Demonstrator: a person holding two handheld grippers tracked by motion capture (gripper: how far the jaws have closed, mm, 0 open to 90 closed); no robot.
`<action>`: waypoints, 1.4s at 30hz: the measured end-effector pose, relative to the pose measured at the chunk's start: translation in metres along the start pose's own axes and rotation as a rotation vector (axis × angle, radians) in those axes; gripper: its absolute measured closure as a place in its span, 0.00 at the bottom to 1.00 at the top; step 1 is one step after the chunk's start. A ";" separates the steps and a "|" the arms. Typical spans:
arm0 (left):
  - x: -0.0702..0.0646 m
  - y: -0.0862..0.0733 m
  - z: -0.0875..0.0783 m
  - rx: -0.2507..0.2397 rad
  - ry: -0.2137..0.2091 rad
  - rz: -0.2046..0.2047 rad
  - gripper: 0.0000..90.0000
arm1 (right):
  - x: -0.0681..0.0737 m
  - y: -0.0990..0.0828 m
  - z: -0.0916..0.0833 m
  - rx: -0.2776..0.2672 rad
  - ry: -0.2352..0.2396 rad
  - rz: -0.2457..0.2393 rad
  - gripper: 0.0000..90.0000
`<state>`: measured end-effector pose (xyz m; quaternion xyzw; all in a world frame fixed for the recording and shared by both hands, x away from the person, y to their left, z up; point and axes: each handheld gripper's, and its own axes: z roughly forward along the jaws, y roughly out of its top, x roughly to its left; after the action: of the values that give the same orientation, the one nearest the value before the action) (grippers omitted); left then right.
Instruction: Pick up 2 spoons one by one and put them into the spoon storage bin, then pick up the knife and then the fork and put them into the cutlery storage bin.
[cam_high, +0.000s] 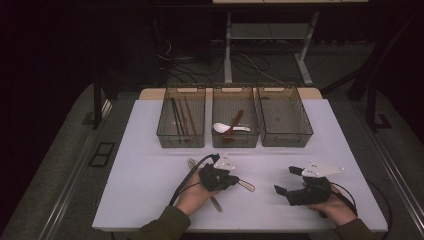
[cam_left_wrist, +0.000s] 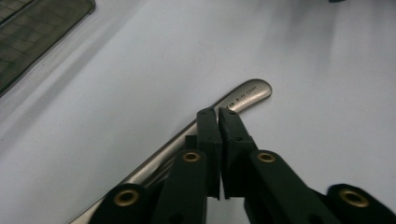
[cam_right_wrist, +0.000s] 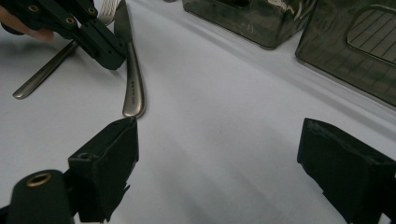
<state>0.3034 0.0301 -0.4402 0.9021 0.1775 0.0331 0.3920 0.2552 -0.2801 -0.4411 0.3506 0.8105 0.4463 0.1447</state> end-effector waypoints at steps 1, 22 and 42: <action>0.000 -0.001 -0.002 -0.005 -0.006 -0.004 0.95 | 0.000 0.000 -0.001 -0.001 0.000 0.003 0.14; 0.008 -0.048 -0.071 -0.148 0.058 -0.100 0.46 | -0.002 0.020 -0.002 0.054 0.039 0.053 0.14; 0.013 -0.094 -0.102 -0.205 0.082 -0.168 0.13 | 0.006 0.048 0.021 0.102 0.071 -0.023 0.14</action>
<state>0.2671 0.1650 -0.4384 0.8371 0.2640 0.0547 0.4760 0.2830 -0.2460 -0.4128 0.3321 0.8408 0.4149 0.1027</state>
